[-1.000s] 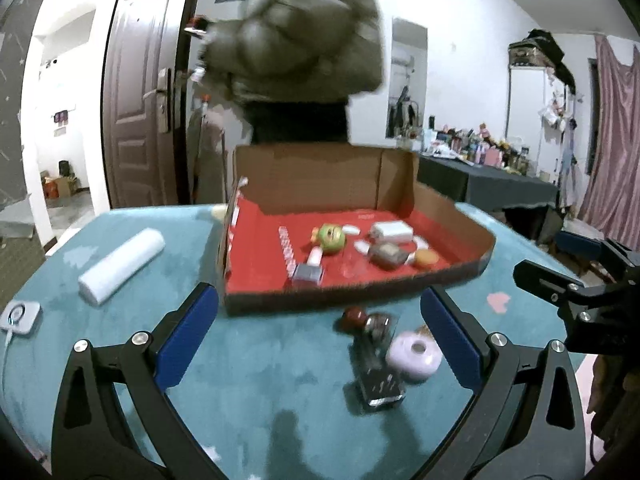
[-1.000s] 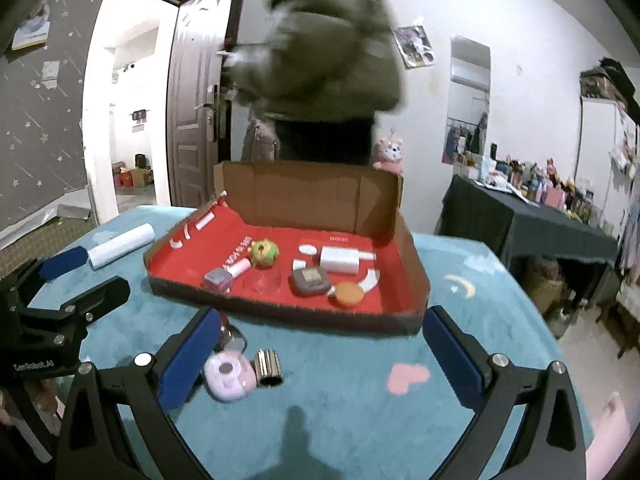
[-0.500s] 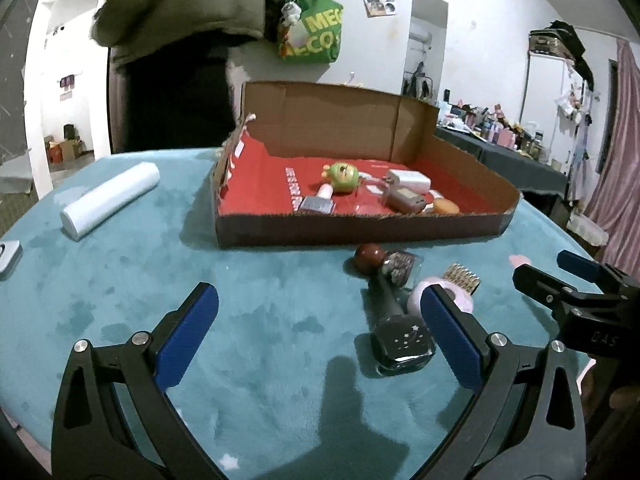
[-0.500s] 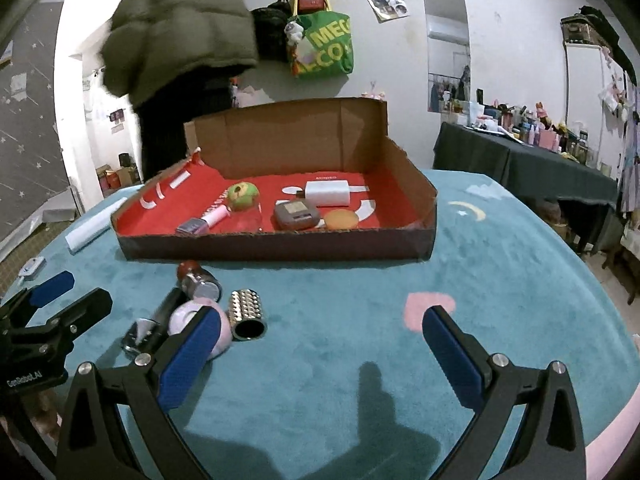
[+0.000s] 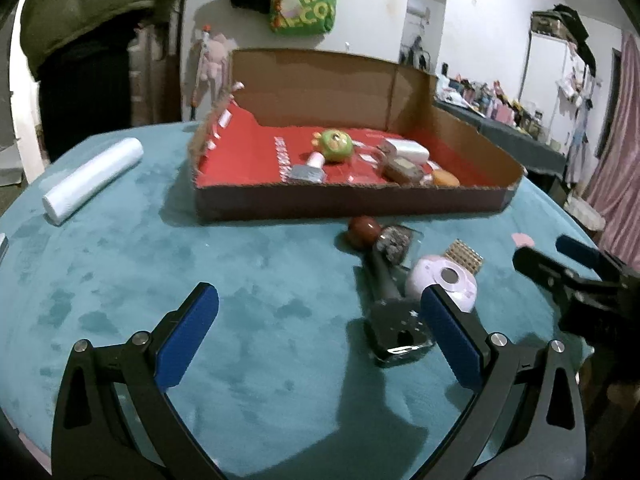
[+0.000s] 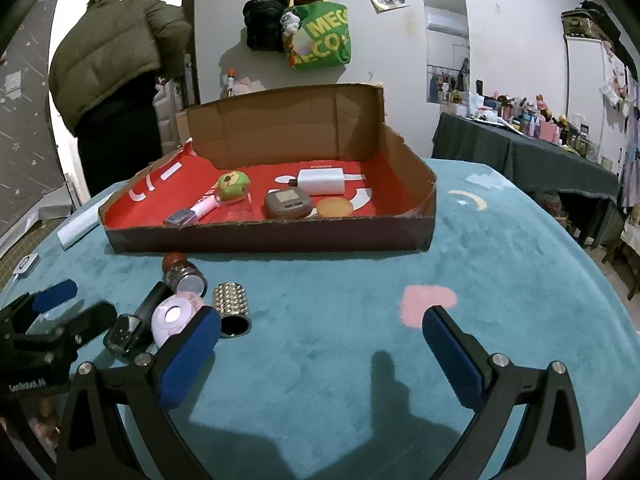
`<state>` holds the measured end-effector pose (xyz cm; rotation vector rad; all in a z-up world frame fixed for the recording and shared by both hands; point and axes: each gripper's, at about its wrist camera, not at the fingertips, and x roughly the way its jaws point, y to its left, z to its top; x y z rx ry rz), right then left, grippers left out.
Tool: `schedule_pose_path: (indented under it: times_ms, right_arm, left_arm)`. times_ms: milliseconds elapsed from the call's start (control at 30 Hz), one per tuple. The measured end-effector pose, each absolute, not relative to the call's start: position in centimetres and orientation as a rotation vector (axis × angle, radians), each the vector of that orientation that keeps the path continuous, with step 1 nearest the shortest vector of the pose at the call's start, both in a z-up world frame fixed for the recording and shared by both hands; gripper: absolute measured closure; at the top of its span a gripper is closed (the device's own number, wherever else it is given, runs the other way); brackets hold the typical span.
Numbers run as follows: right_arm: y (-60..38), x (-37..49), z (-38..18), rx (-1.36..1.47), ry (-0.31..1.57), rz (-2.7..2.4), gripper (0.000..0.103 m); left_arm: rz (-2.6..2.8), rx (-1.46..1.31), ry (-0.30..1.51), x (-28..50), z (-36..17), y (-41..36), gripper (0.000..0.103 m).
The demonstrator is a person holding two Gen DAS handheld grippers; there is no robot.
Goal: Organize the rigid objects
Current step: 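Withdraw both tools from the box back over the table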
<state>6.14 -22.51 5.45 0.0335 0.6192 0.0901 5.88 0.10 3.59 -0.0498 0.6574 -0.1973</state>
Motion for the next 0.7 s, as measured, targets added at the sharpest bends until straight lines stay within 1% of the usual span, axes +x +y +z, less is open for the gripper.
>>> schedule_pose_path:
  times_ms: [267, 367, 700]
  right_arm:
    - [-24.2, 7.2, 5.5, 0.104, 0.658, 0.106, 0.0]
    - [-24.1, 7.7, 5.2, 0.113, 0.68, 0.122, 0.0]
    - [-21.4, 10.3, 4.4, 0.054, 0.807, 0.214, 0.0]
  left_arm:
    - [-0.237, 0.025, 0.77, 7.2, 2.8, -1.6, 0.0]
    - [-0.27, -0.009, 0.816, 7.9, 2.3, -1.2, 0.0]
    - [-0.197, 0.019, 0.831, 9.3, 2.9, 1.6, 0.0]
